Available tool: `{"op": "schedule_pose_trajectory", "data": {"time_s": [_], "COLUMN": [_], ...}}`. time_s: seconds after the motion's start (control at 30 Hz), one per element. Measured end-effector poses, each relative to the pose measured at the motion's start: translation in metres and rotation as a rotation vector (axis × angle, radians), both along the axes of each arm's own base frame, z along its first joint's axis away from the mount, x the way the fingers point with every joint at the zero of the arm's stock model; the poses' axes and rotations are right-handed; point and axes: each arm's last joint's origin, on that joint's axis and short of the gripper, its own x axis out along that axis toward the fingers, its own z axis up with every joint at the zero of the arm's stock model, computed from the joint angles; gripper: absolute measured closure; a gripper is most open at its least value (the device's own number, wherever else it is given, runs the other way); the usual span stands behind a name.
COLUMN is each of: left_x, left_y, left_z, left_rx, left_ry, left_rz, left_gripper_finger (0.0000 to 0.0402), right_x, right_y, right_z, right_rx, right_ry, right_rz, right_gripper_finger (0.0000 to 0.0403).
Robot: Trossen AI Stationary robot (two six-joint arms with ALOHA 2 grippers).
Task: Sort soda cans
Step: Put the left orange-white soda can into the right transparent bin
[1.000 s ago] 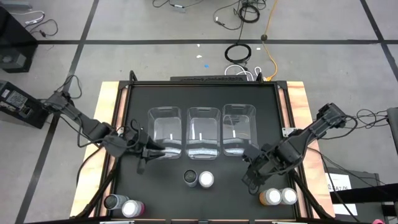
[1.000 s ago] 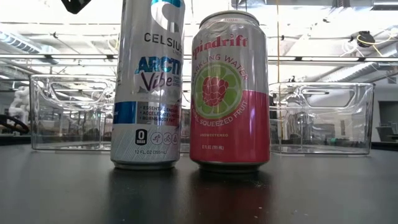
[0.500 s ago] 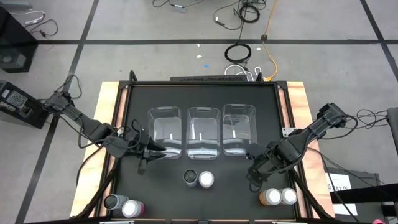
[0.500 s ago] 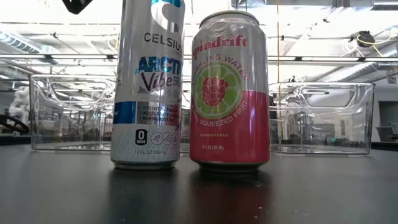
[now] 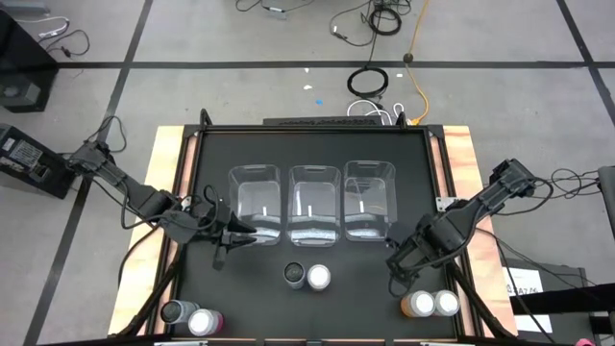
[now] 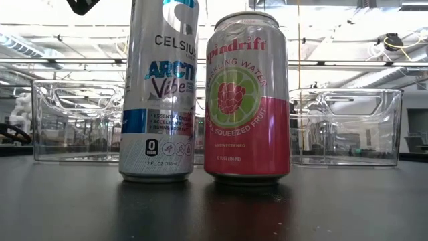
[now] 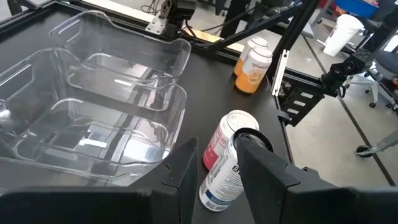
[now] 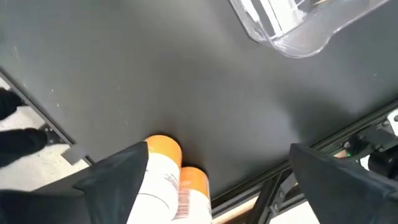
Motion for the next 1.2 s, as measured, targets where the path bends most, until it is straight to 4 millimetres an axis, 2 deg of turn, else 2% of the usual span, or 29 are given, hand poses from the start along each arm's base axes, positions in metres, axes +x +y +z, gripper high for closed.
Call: {"op": "schedule_pose_trajectory", "data": {"time_s": [0.3,0.7,1.2], "left_x": [-0.001,-0.0012,-0.0011], "left_y": [0.0007,0.0008,0.0008], "left_z": [-0.0024,-0.0027,-0.0027], "left_rx": [0.017,0.018,0.012], "left_ry": [0.025,0.028,0.028], "left_rz": [0.0,0.0,0.003], "left_gripper_finger": [0.0281,0.0281,0.0281], "right_x": [0.0006,0.0018,-0.0014], "right_y": [-0.0002,0.0019,0.0008], "right_z": [0.0,0.0001,0.0], "right_rx": [-0.01,0.002,0.01], "right_ry": [-0.012,-0.032,0.013], "right_rz": [-0.005,0.07,0.069], "right_gripper_finger": [0.001,0.0004,0.0003]}}
